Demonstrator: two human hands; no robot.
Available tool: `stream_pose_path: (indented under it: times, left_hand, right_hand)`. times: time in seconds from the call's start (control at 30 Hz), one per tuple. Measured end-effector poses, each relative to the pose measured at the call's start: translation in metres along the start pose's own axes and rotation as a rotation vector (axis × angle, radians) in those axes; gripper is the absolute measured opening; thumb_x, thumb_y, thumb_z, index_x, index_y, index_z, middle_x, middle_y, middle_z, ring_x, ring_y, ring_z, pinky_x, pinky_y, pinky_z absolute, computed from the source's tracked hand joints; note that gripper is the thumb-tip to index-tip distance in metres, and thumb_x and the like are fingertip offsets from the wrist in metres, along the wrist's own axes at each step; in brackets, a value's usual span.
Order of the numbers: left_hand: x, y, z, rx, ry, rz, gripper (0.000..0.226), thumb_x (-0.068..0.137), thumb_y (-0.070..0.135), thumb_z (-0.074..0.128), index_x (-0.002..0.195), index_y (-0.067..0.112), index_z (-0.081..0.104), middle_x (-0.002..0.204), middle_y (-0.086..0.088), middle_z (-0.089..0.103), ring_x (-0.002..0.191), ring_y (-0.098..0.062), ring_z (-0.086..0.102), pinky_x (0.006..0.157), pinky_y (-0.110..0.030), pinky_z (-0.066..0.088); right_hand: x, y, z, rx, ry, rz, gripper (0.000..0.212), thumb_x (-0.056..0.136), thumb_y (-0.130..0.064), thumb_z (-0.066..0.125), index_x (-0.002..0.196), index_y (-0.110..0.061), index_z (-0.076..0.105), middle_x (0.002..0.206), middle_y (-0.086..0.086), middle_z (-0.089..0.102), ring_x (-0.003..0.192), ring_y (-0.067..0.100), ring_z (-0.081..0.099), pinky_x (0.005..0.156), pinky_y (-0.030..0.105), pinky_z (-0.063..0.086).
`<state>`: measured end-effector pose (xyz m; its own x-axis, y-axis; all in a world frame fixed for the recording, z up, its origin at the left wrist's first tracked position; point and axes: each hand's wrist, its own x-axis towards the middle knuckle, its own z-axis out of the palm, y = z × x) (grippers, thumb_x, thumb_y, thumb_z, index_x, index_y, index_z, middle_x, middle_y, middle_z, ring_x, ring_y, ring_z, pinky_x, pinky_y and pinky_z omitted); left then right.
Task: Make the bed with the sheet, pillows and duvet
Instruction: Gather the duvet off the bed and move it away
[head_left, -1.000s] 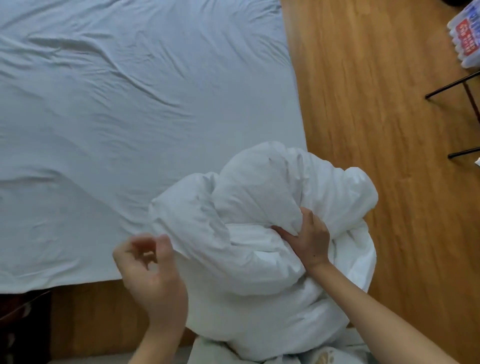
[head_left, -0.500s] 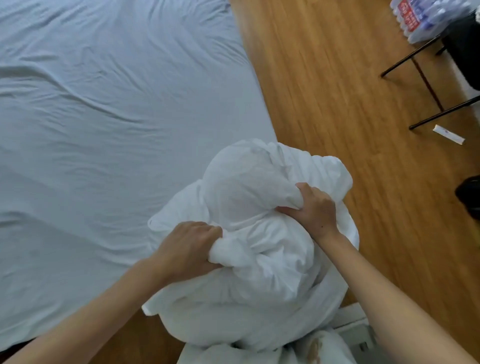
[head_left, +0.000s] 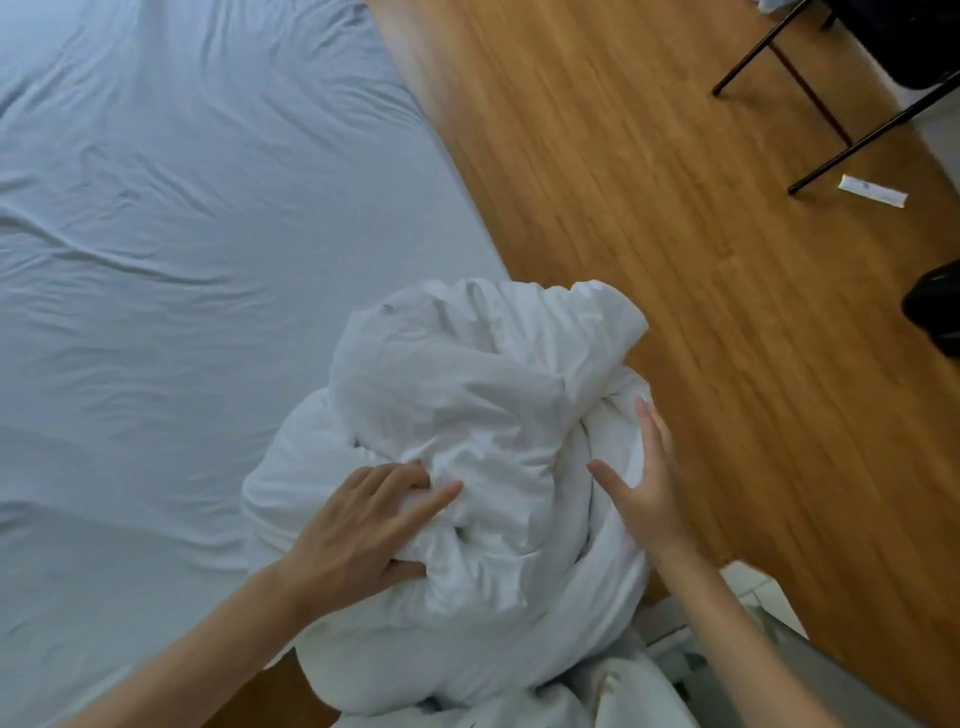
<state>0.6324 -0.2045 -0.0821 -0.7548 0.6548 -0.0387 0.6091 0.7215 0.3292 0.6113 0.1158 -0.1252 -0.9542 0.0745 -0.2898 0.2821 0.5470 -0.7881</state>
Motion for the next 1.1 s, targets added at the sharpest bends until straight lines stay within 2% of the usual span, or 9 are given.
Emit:
stream_pose_path:
  times: [0.13,0.23,0.43,0.53,0.63,0.7,0.87,1.0,1.1]
  left_hand:
    - [0.008,0.020,0.009,-0.009,0.114,-0.054,0.043,0.097,0.027,0.044,0.139,0.020,0.041,0.122,-0.015,0.050,0.111,-0.029,0.049,0.099,-0.037,0.036]
    - [0.005,0.029,0.012,-0.046,0.100,-0.072,0.050,0.090,0.018,0.046,0.140,0.020,0.041,0.123,-0.015,0.053,0.115,-0.030,0.050,0.107,-0.043,0.032]
    - [0.002,0.027,0.011,0.068,-0.171,0.066,0.101,0.070,0.077,0.057,0.146,0.014,0.036,0.127,-0.011,0.050,0.116,-0.025,0.047,0.104,-0.039,0.036]
    - [0.018,0.033,0.028,0.124,-0.162,0.058,0.105,0.062,0.073,0.070,0.145,0.016,0.037,0.114,-0.011,0.056,0.101,-0.025,0.053,0.086,-0.035,0.050]
    - [0.033,0.038,0.046,0.161,-0.136,0.006,0.095,0.066,0.061,0.076,0.142,0.017,0.040,0.100,-0.009,0.058,0.086,-0.025,0.055,0.075,-0.036,0.052]
    - [0.037,0.037,0.057,0.196,-0.124,-0.026,0.084,0.069,0.044,0.080,0.140,0.018,0.043,0.093,-0.007,0.057,0.078,-0.024,0.053,0.069,-0.036,0.051]
    - [0.043,0.003,0.074,0.217,-0.032,-0.125,0.071,0.070,0.018,0.076,0.135,0.020,0.047,0.086,-0.010,0.058,0.069,-0.027,0.054,0.058,-0.037,0.047]
    - [0.049,-0.054,0.066,0.197,-0.051,-0.317,0.069,0.062,0.032,0.084,0.126,0.020,0.062,0.083,-0.014,0.057,0.067,-0.031,0.056,0.055,-0.037,0.045]
    - [0.064,-0.090,0.051,0.139,0.000,-0.426,0.058,0.069,0.040,0.071,0.123,0.021,0.063,0.083,-0.014,0.056,0.066,-0.034,0.059,0.055,-0.041,0.048]
  right_hand:
    - [-0.036,-0.017,0.029,-0.150,-0.187,-0.615,0.078,0.085,-0.066,0.052,0.149,-0.030,0.026,0.154,0.018,0.025,0.144,0.031,0.024,0.117,0.038,0.025]
    - [-0.029,-0.004,0.049,-0.284,-0.260,-0.752,0.067,0.086,-0.064,0.055,0.141,-0.028,0.042,0.153,0.017,0.028,0.143,0.034,0.026,0.112,0.051,0.030]
    - [-0.002,-0.013,0.055,-0.408,-0.286,-0.688,0.058,0.090,-0.056,0.054,0.138,-0.025,0.047,0.153,0.007,0.034,0.142,0.024,0.029,0.114,0.047,0.027]
    - [-0.014,0.010,0.023,-0.351,-0.039,-0.480,0.061,0.094,-0.055,0.047,0.143,-0.022,0.035,0.150,0.006,0.035,0.140,0.019,0.030,0.115,0.038,0.024]
    - [-0.031,0.046,-0.003,-0.109,0.137,0.288,0.087,0.085,-0.060,0.057,0.152,-0.027,0.012,0.158,0.003,0.019,0.143,0.020,0.021,0.113,0.040,0.023]
    - [-0.044,0.066,0.010,0.122,0.006,0.656,0.083,0.090,-0.046,0.060,0.153,-0.031,0.008,0.159,0.003,0.018,0.143,0.024,0.025,0.112,0.045,0.027]
    - [-0.052,0.049,0.075,0.161,-0.288,0.626,0.037,0.099,-0.009,0.048,0.136,-0.006,0.046,0.125,0.004,0.055,0.116,0.025,0.055,0.093,0.033,0.045]
    - [-0.018,-0.002,0.102,0.335,-0.090,0.514,0.076,0.090,-0.060,0.043,0.151,-0.025,0.014,0.152,-0.007,0.027,0.139,0.012,0.029,0.118,0.037,0.022]
    - [0.010,-0.019,0.130,0.307,0.030,0.410,0.108,0.067,-0.088,0.044,0.151,-0.027,0.015,0.153,-0.009,0.029,0.138,0.006,0.030,0.117,0.033,0.023]
